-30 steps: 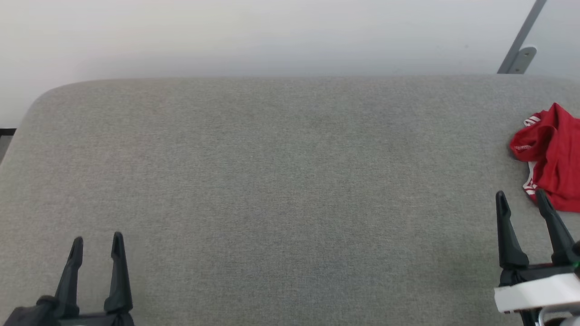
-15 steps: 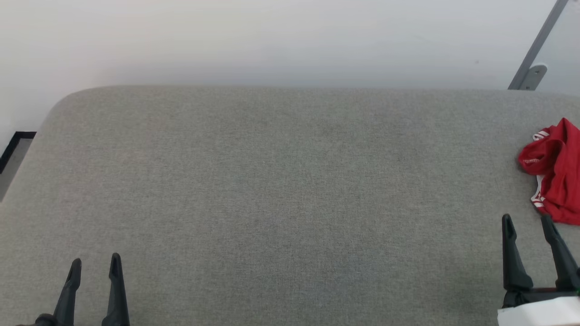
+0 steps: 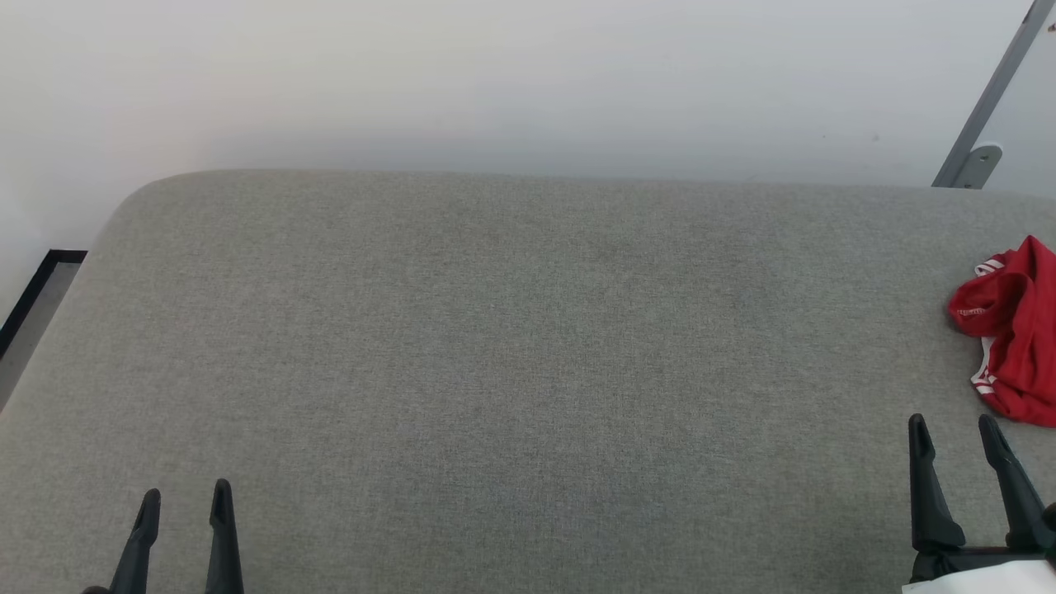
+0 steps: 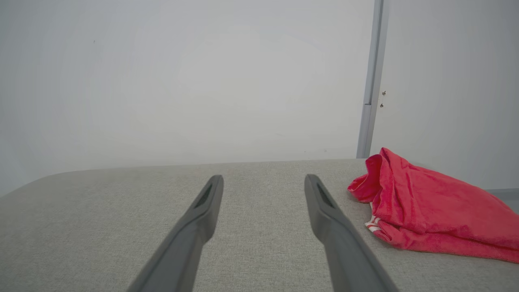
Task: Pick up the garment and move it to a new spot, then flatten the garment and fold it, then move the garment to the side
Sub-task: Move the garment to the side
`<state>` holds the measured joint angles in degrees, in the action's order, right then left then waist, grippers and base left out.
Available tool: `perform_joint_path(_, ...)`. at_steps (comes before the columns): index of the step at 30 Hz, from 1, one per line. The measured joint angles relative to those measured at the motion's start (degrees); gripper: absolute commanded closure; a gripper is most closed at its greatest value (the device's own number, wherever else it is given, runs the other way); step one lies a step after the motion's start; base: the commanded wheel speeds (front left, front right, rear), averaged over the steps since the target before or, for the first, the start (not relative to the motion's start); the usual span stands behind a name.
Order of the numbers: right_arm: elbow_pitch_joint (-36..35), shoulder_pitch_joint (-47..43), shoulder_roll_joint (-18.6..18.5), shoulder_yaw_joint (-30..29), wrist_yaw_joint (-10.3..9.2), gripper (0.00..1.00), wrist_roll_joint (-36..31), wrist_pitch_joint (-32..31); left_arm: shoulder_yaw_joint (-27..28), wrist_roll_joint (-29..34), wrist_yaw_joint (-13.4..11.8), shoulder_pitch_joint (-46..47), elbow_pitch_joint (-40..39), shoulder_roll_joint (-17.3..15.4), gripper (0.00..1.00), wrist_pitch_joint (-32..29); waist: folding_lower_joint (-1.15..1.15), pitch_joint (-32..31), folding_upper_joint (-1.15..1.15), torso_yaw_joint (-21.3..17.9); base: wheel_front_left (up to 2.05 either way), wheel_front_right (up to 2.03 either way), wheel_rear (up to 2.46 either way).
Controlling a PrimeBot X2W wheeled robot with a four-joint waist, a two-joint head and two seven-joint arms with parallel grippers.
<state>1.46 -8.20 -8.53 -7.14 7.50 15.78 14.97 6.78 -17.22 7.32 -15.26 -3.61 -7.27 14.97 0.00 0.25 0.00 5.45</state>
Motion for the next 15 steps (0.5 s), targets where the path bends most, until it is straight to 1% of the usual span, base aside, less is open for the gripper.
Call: perform_joint_path(15,0.4,-0.4,0.6,0.0,0.00,0.00,0.0,0.0,-0.6,0.0,0.0,0.0,-0.2,0.1,0.00,0.0,0.00,-0.1,0.00,0.0,0.00,0.00,0.00)
